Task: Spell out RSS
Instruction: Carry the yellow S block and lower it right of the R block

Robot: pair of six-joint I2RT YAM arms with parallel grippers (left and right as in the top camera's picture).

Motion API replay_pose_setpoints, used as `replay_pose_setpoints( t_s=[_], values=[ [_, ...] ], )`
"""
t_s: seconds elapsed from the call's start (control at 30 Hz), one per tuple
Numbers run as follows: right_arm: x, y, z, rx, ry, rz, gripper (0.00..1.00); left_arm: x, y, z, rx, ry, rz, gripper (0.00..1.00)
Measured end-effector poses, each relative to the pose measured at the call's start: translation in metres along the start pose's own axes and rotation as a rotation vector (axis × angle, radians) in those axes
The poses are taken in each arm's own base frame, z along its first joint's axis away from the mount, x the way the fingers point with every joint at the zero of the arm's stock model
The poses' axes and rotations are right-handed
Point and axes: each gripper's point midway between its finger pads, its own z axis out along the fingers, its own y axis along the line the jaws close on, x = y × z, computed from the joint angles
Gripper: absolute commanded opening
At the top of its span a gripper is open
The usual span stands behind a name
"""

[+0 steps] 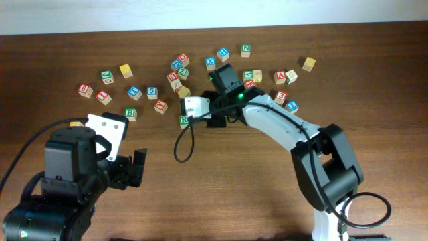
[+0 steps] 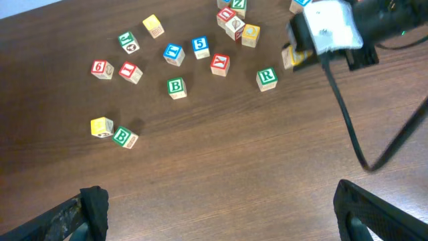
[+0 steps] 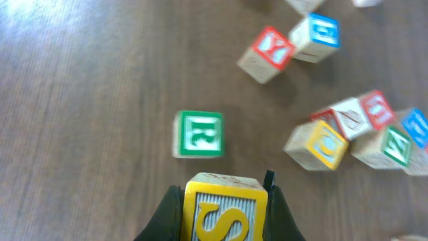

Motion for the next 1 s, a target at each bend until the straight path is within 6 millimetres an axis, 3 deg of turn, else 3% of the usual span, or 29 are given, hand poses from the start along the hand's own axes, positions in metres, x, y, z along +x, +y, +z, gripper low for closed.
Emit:
replay_pose_setpoints(
  t_s=[0.1,0.27,0.43,0.73,0.77,0.83,0.93,1.0],
  values=[
    [0.007,-0.011,-0.007,0.02,-0.018,0.065,0.04,0.0,0.0,0.0,0.0,0.0,0.0,0.99],
    [0.007,-0.005,-0.005,-0.007,-0.024,0.119,0.04,0.0,0.0,0.0,0.0,0.0,0.0,0.99],
    [0.031,0.01,0.022,-0.07,0.015,0.182,0.04,0.0,0.0,0.0,0.0,0.001,0.0,0.99],
    [0.03,0.013,0.035,-0.095,0.022,0.184,0.04,0.0,0.0,0.0,0.0,0.001,0.003,0.99],
    [0.031,0.013,0.036,-0.093,0.02,0.183,0.08,0.0,0.0,0.0,0.0,0.001,0.003,0.99],
    [0.031,0.013,0.038,-0.093,0.019,0.189,0.27,0.0,0.0,0.0,0.0,0.001,0.003,0.99],
    [0.031,0.012,0.038,-0.089,0.017,0.187,0.42,0.0,0.0,0.0,0.0,0.001,0.003,0.99],
    [0.031,0.011,0.038,-0.088,0.017,0.192,0.45,0.0,0.0,0.0,0.0,0.001,0.003,0.99]
  ],
)
